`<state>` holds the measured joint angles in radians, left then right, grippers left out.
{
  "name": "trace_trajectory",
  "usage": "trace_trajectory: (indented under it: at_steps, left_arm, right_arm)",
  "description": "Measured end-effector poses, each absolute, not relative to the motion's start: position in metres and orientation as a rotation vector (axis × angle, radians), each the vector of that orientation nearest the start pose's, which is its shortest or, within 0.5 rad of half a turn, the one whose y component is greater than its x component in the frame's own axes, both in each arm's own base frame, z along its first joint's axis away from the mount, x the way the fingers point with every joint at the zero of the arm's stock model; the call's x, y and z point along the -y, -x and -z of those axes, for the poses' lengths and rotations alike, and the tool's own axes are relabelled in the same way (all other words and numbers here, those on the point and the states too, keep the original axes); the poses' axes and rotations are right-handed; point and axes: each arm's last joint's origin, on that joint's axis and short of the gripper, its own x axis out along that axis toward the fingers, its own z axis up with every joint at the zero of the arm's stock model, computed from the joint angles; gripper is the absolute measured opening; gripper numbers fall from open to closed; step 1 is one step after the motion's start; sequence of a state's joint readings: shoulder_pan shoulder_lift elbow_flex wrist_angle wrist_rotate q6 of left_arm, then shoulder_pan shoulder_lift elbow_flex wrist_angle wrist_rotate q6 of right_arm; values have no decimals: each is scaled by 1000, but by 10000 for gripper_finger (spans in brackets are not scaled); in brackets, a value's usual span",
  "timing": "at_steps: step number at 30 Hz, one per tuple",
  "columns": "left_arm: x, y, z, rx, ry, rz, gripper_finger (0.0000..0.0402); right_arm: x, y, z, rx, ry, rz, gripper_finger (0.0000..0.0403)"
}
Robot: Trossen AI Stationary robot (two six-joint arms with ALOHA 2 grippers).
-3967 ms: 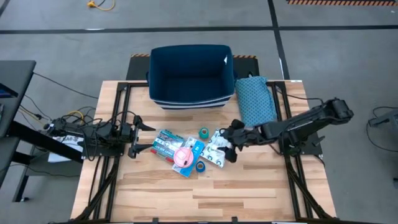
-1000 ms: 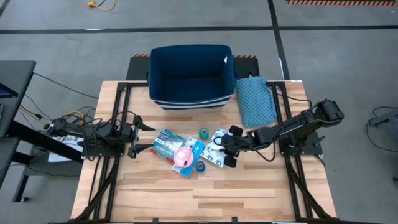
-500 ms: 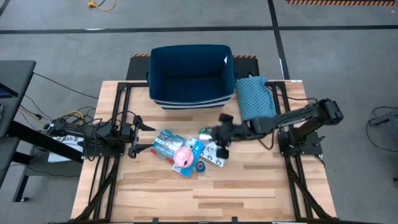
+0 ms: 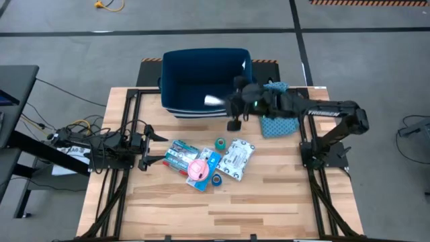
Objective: Pack medical supplies into shirt
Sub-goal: Put the rolled gauze bag into the blue patterned shirt, then put the green tape into the blue patterned shirt
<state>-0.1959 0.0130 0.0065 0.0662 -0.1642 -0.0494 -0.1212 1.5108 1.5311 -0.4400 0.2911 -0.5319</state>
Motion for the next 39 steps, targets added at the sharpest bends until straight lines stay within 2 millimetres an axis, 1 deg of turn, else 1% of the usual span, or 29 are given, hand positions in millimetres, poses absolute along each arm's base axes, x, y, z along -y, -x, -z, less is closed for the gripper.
trace_trajectory:
  at_steps: [4, 7, 9, 12, 15, 19, 21, 23, 26, 31, 34, 37, 39]
  left_arm:
    - [14, -97, -171, 58, 60, 33, 334]
    - [14, -97, -171, 58, 60, 33, 334]
    - [14, -97, -171, 58, 60, 33, 334]
    - [14, -97, -171, 58, 60, 33, 334]
    - [14, -97, -171, 57, 60, 32, 334]
    - [14, -97, -171, 57, 60, 33, 334]
    - [14, -97, -171, 58, 60, 33, 334]
    - [14, -97, -171, 58, 60, 33, 334]
    - [14, -97, -171, 58, 59, 33, 334]
    - [14, -97, -171, 58, 59, 32, 334]
    - [14, -97, -171, 58, 58, 32, 334]
    - [14, -97, -171, 58, 58, 33, 334]
    - [14, -97, -171, 58, 58, 32, 334]
  right_arm:
    - [87, -322, -407, -506, 504, 418, 62]
    - [116, -315, -413, -453, 400, 493, 63]
    - [135, -315, -409, -420, 293, 516, 63]
    - [160, -314, -396, -433, 130, 519, 63]
    - [175, -320, -379, -464, 25, 485, 63]
    - [183, -335, -353, -541, -45, 460, 63]
    - [183, -340, -346, -554, -53, 456, 65]
    - [183, -343, -342, -566, -54, 452, 77]
    - [182, -344, -342, -569, -53, 453, 112]
    - [178, -344, -342, -579, -53, 445, 191]
    - [178, -342, -343, -584, -54, 444, 229]
    - [175, -342, -343, -604, -57, 436, 252]
    - [171, -342, -351, -622, -46, 420, 258]
